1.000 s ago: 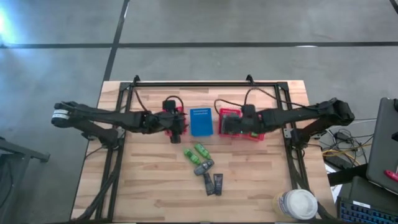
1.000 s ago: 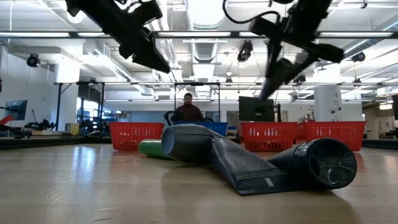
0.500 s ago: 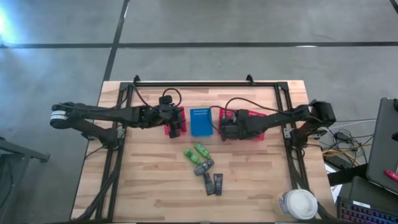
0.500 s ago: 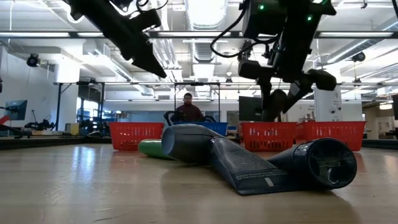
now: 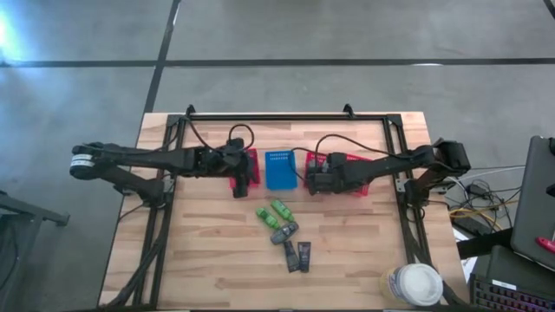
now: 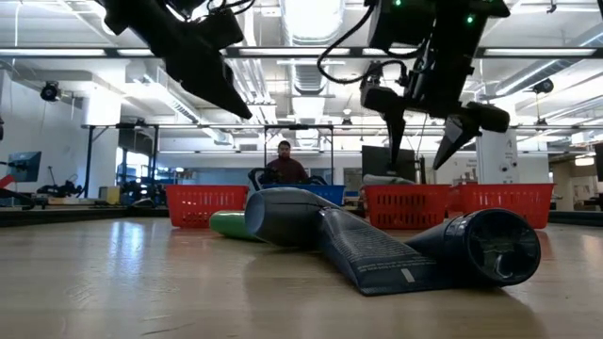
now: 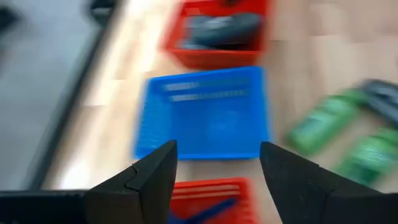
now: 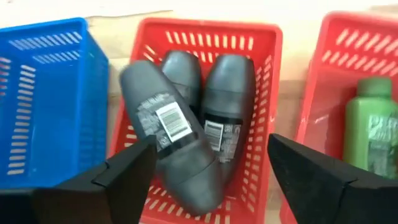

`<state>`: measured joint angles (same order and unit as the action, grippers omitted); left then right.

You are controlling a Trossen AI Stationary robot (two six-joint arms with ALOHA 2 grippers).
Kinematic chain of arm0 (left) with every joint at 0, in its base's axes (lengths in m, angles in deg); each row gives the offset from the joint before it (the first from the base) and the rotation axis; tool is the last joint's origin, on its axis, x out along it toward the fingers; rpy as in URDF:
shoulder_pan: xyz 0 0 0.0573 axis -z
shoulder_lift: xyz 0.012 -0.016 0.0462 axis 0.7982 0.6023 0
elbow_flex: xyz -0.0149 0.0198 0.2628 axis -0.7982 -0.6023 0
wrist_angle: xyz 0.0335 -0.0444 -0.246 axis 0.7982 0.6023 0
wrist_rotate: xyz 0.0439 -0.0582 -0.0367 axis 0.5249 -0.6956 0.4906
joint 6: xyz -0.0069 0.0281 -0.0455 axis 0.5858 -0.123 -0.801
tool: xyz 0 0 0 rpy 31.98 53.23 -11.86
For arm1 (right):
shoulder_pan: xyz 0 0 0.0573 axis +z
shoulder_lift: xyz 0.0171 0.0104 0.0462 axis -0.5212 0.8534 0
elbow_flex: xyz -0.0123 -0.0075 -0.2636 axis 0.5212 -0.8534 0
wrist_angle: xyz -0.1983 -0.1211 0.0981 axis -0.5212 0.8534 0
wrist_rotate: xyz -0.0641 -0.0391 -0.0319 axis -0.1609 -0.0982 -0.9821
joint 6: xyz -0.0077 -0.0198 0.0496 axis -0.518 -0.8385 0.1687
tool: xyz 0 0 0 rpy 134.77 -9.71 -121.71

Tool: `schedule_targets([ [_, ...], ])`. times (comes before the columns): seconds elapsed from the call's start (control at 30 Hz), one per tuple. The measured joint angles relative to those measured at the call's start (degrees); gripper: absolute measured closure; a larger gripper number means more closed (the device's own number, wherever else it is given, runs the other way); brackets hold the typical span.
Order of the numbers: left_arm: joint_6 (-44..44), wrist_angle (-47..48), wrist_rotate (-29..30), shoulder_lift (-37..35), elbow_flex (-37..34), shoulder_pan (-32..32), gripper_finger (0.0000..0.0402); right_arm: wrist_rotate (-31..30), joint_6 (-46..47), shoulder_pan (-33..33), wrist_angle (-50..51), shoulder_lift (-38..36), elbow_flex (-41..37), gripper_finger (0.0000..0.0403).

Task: Pick & Place Travel size toiletries
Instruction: Put the gray deodorant into the middle red bin

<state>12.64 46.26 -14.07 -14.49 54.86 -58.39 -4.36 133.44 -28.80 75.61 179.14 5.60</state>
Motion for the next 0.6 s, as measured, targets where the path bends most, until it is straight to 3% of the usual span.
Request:
schedule_targets([
  [0.13, 0.1, 0.7, -12.1, 0.5, 0.0, 0.0, 0.0168, 2.1, -7.3, -0.1, 0.1, -3.1, 0.3, 0.0080],
  [0.2, -0.2, 0.7, -15.1, 1.3, -0.1, 0.4, 0.0168, 4.4, -12.6, -0.2, 0.2, -4.8, 0.2, 0.0076],
  [0.3, -2.6, 0.1, -15.6, 4.1, -0.2, 2.2, 0.0168, 8.9, -20.2, -0.2, 0.3, -7.6, -0.3, 0.0076],
  [0.4, -12.2, -1.5, -14.7, 8.3, 0.2, 5.9, 0.0168, 11.1, -25.2, -0.3, 0.6, -10.3, -1.4, 0.0086],
  [0.5, -24.5, -1.1, -10.1, 13.6, 2.2, 11.0, 0.0168, 11.5, -28.8, -0.2, 0.7, -13.5, -2.8, 0.0099],
  [0.6, -30.6, -0.4, -6.6, 18.3, 5.1, 15.7, 0.0167, 13.0, -29.9, 0.4, 0.9, -17.3, -4.0, 0.0108],
])
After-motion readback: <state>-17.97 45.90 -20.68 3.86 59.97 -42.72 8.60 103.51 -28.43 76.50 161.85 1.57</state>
